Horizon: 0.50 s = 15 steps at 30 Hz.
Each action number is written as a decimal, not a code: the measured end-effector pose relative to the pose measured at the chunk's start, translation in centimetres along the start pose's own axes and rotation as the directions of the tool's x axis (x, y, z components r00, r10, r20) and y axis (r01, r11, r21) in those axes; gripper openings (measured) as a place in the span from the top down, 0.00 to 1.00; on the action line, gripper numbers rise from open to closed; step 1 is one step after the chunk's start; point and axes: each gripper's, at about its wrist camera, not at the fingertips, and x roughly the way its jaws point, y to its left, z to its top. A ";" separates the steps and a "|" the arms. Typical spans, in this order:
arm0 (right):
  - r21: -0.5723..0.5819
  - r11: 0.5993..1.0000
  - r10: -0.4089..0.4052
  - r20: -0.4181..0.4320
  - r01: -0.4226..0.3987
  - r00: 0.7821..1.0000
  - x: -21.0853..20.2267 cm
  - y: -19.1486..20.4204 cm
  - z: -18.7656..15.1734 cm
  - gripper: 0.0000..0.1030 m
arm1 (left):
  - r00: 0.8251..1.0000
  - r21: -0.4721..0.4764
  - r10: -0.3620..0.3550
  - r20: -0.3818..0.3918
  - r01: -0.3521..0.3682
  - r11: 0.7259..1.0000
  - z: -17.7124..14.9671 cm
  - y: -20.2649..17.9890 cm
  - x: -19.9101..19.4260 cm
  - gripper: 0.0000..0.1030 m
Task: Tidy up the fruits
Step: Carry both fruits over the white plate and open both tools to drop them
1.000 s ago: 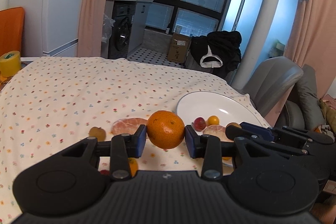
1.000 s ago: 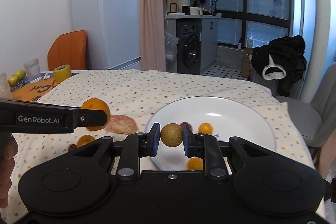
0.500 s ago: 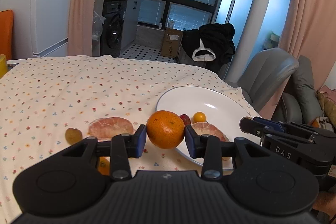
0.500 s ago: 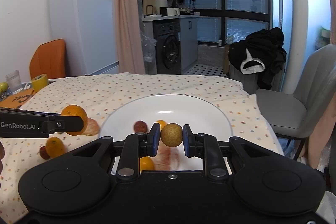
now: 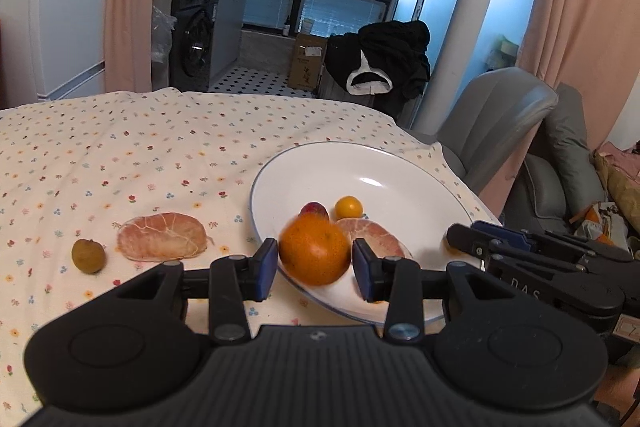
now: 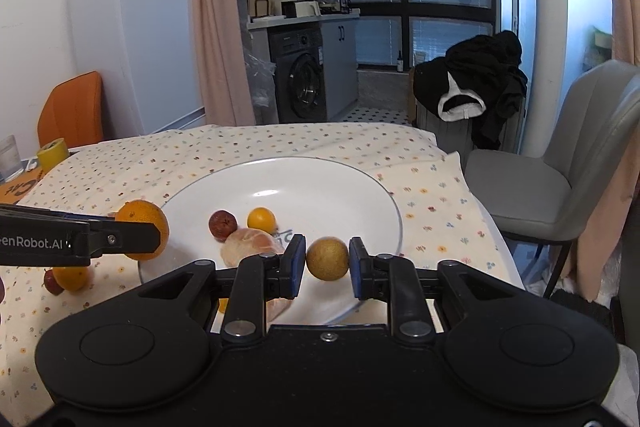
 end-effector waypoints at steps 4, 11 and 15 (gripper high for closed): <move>0.005 1.000 -0.003 -0.008 0.003 1.000 -0.1 0.1 -0.1 0.71 | 1.000 0.004 0.015 0.017 -0.015 1.000 0.2 0.3 -0.5 0.60; -0.006 1.000 -0.003 0.022 0.003 1.000 -0.8 1.0 0.0 0.46 | 0.998 0.009 0.058 0.034 -0.059 0.998 0.0 1.0 -2.2 0.45; -0.009 1.000 0.009 0.046 -0.009 0.999 -1.3 1.8 0.0 0.31 | 0.996 -0.003 0.083 0.043 -0.083 0.997 -0.2 1.8 -3.2 0.36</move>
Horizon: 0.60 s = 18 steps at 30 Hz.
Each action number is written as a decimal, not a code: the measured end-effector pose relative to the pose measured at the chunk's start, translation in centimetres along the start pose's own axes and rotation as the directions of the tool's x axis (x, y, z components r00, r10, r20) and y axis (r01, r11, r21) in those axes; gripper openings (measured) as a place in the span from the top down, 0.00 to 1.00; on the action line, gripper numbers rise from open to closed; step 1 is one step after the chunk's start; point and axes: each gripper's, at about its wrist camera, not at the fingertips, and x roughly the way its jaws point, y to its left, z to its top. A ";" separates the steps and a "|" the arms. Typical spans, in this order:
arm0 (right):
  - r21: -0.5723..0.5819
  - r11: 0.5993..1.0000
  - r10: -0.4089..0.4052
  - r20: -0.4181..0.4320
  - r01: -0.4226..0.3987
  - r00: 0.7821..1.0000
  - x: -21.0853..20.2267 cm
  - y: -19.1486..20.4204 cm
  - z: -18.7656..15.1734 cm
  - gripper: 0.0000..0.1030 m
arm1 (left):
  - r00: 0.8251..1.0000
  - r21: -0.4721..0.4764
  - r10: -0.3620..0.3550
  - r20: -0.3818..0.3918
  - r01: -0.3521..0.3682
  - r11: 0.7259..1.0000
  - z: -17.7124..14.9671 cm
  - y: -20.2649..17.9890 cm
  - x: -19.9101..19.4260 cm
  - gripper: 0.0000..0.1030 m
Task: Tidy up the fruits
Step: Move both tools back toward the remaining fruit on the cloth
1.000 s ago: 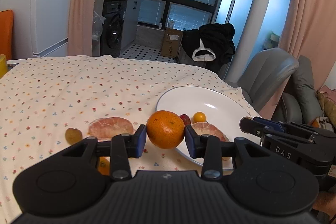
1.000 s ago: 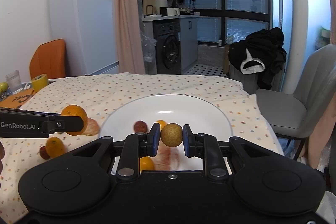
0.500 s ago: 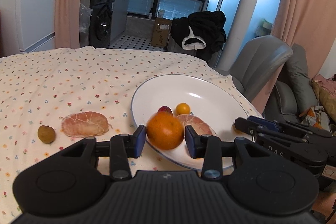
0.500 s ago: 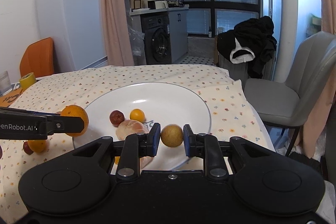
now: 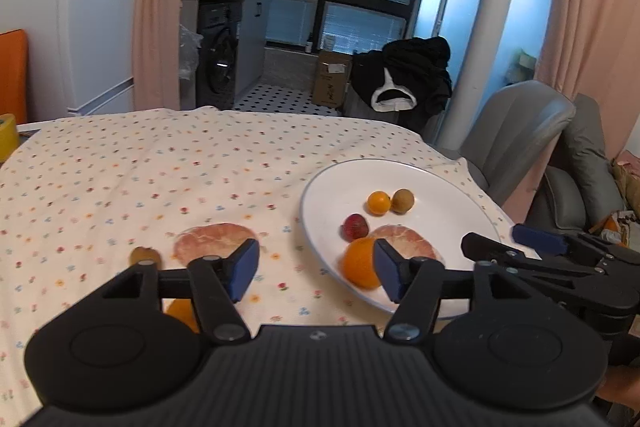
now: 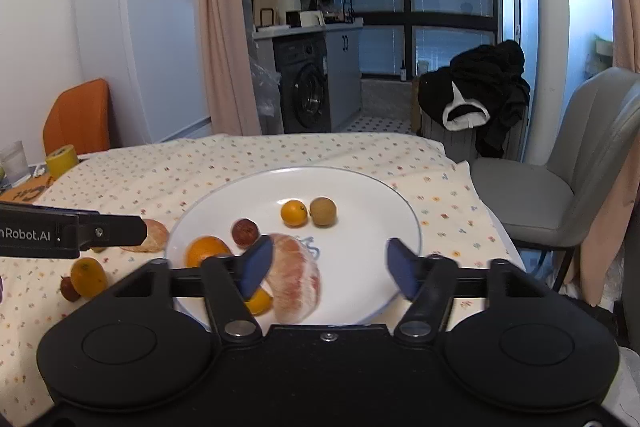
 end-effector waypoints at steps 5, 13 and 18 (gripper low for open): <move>-0.022 0.999 -0.022 0.036 0.023 0.999 -0.7 1.2 0.3 0.14 | 0.999 -0.013 0.036 0.025 -0.036 0.999 -0.4 1.1 -1.2 0.22; 0.005 1.000 0.014 0.035 -0.014 0.999 -1.4 1.9 0.3 0.07 | 0.997 -0.052 0.050 0.053 -0.048 0.998 -0.5 2.8 -3.3 0.13; -0.002 0.999 0.048 0.063 -0.048 0.997 -2.1 2.8 0.3 0.00 | 0.995 -0.073 0.065 0.071 -0.060 0.996 -0.8 4.0 -4.6 0.12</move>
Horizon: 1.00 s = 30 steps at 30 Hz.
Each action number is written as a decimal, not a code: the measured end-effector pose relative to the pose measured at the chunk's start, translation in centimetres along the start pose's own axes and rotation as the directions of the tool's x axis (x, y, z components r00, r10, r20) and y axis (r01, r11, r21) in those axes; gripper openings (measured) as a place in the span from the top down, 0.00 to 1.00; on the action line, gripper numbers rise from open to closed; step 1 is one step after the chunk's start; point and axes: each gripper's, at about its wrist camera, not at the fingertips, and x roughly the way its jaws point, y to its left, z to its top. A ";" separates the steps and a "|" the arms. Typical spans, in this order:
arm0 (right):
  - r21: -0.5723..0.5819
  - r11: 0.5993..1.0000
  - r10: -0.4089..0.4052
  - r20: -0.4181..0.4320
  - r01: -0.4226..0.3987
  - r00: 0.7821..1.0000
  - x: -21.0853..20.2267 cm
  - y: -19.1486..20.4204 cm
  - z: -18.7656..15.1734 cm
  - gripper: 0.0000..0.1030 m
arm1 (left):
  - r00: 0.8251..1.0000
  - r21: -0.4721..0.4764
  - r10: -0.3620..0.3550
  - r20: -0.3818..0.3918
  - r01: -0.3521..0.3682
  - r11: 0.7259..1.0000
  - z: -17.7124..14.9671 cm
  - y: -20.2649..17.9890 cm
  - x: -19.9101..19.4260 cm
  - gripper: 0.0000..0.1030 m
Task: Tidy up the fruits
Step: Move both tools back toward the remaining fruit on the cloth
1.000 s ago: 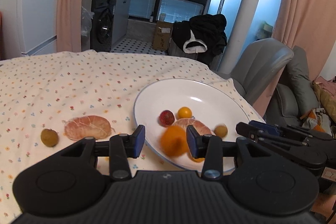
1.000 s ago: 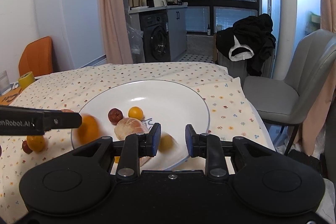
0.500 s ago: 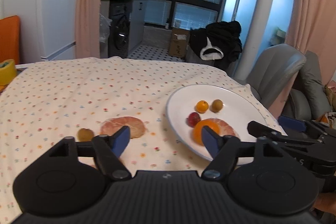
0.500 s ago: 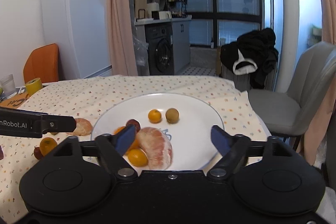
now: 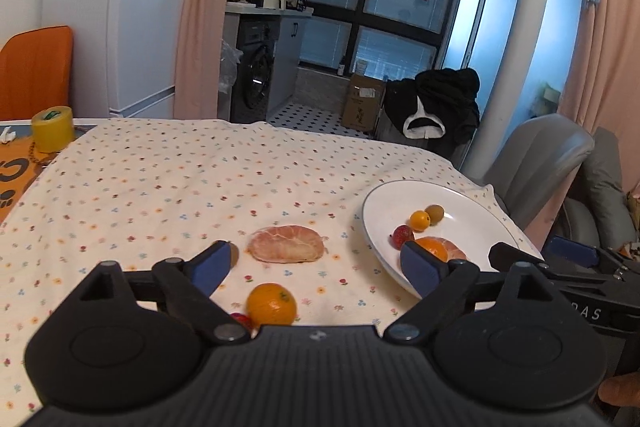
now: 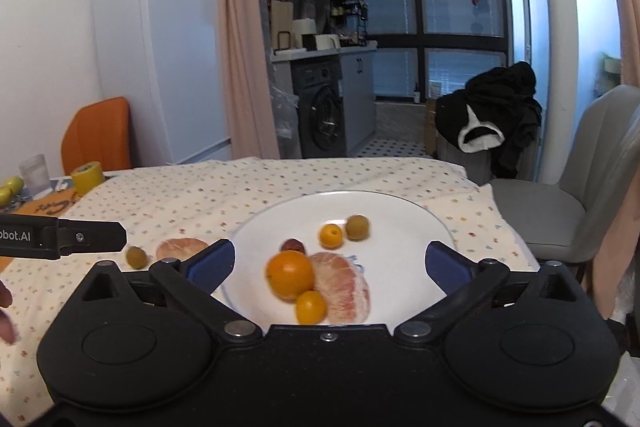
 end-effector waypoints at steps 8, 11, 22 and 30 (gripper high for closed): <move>-0.015 0.999 0.043 0.004 -0.043 0.999 -0.6 1.7 -0.2 0.00 | 0.999 -0.009 0.044 0.025 -0.044 0.999 -0.5 1.9 -1.9 0.09; -0.017 0.998 0.058 -0.002 -0.058 0.998 -0.7 2.2 -0.3 0.00 | 0.998 -0.017 0.052 0.028 -0.051 0.999 -0.7 2.7 -2.6 0.09; -0.047 0.992 0.118 -0.026 -0.119 0.993 -1.3 4.4 -0.4 0.00 | 0.996 -0.039 0.088 0.018 -0.088 0.995 -1.6 4.6 -4.4 0.09; -0.070 0.984 0.164 -0.048 -0.167 0.985 -1.5 6.0 -0.6 0.00 | 0.994 -0.055 0.108 0.007 -0.108 0.993 -2.2 5.8 -5.3 0.09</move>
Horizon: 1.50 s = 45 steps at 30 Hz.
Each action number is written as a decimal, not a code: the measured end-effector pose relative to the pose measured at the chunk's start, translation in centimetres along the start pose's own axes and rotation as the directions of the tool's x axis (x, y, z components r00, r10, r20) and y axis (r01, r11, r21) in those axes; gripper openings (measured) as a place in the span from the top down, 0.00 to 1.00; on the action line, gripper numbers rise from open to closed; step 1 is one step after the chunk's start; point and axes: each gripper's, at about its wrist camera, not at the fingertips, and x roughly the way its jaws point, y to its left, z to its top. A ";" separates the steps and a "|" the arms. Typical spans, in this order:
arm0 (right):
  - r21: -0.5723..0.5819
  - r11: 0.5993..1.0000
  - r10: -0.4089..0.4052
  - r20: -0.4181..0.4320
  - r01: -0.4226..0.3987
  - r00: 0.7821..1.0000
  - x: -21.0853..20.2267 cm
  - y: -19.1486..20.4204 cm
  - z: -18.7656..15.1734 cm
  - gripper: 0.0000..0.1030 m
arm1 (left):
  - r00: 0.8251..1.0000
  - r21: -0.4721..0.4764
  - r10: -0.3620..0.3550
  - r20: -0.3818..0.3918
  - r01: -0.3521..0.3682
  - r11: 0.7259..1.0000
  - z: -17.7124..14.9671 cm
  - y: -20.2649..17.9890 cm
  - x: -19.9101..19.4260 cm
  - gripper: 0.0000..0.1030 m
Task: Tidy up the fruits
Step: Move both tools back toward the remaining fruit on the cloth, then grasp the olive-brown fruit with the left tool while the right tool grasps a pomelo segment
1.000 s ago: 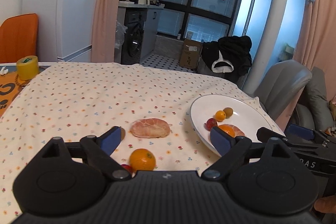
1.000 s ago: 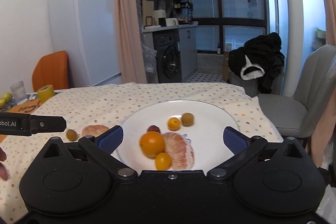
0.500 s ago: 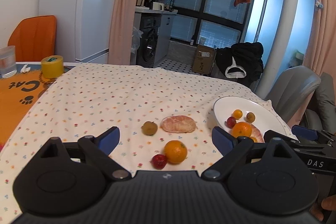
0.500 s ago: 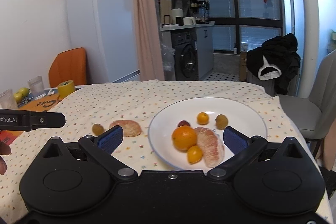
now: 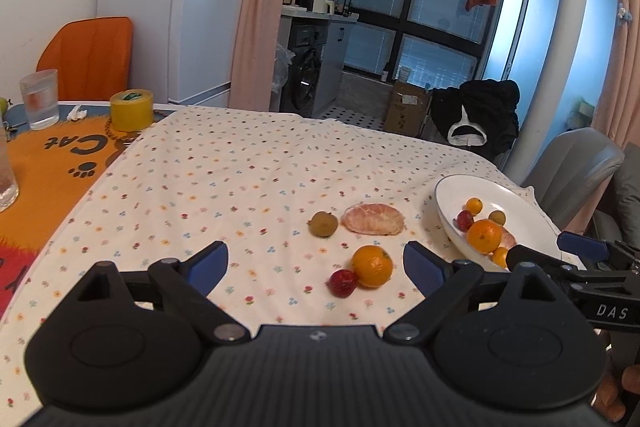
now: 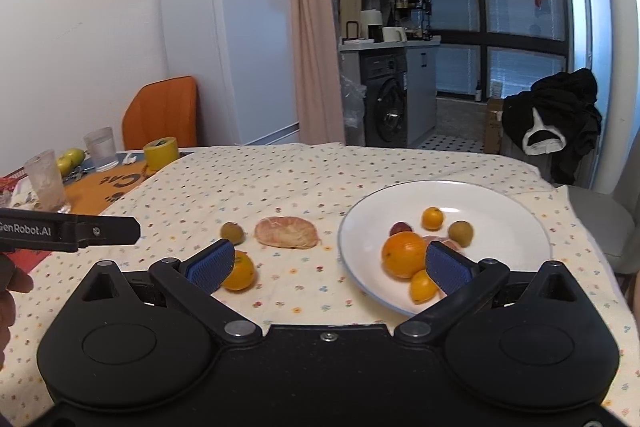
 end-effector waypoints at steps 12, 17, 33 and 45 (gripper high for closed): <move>-0.058 0.996 0.059 -0.037 -0.062 0.998 1.0 1.9 0.1 0.00 | 1.000 -0.012 0.000 -0.012 0.000 1.000 -0.1 1.0 0.2 0.10; -0.069 0.994 0.079 -0.064 -0.083 0.995 1.6 2.2 0.4 0.00 | 1.000 -0.011 -0.001 -0.029 0.001 1.000 -0.1 1.2 0.9 0.10; -0.086 0.987 0.121 -0.148 -0.135 0.982 4.7 2.1 1.4 0.01 | 0.996 0.002 -0.019 -0.092 0.019 1.000 0.5 1.3 4.1 0.12; -0.113 0.979 0.149 -0.187 -0.171 0.971 7.8 2.1 2.6 0.18 | 0.992 -0.013 -0.032 -0.119 0.031 0.999 1.3 1.1 6.6 0.30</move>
